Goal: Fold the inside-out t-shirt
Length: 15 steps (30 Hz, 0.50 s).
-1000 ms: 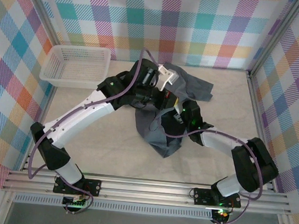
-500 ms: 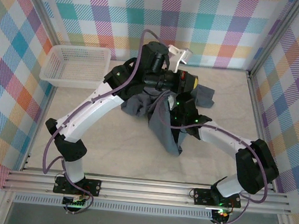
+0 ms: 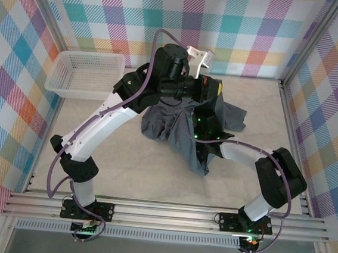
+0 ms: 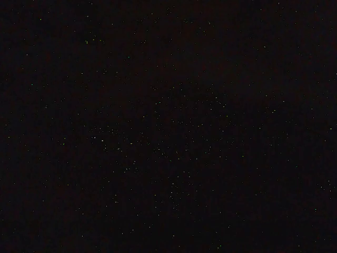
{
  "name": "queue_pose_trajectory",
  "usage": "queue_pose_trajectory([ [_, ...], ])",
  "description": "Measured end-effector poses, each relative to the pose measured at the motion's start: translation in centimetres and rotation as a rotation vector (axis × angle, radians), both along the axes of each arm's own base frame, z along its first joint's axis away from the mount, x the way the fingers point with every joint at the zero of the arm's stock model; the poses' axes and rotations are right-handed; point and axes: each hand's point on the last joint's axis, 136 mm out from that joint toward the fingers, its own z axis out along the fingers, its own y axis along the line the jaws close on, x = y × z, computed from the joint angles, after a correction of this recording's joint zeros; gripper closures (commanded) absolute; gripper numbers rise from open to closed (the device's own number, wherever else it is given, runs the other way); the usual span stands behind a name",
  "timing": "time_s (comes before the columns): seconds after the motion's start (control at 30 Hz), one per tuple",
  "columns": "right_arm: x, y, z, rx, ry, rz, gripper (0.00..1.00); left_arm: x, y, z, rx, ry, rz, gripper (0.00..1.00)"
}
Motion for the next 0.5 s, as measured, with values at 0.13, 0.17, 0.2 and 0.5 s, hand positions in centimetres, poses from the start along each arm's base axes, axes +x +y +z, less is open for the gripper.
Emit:
queue_pose_trajectory([
  [0.13, 1.7, -1.7, 5.9, 0.145, -0.06, -0.083, 1.0, -0.4, -0.1, 1.3, -0.046, 0.004, -0.014, 1.0],
  [0.17, 2.3, -2.1, 7.0, 0.176, -0.074, -0.1, 1.0, -0.4, -0.1, 1.7, -0.058, 0.002, -0.013, 1.0],
  [0.2, 2.8, -2.5, 7.9, 0.207, -0.084, -0.113, 1.0, -0.4, -0.1, 2.1, -0.068, -0.003, -0.012, 1.0],
  [0.5, 3.9, -3.5, 2.7, 0.236, 0.178, -0.177, 1.0, -1.0, -0.1, 4.1, -0.13, 0.005, -0.029, 1.0],
])
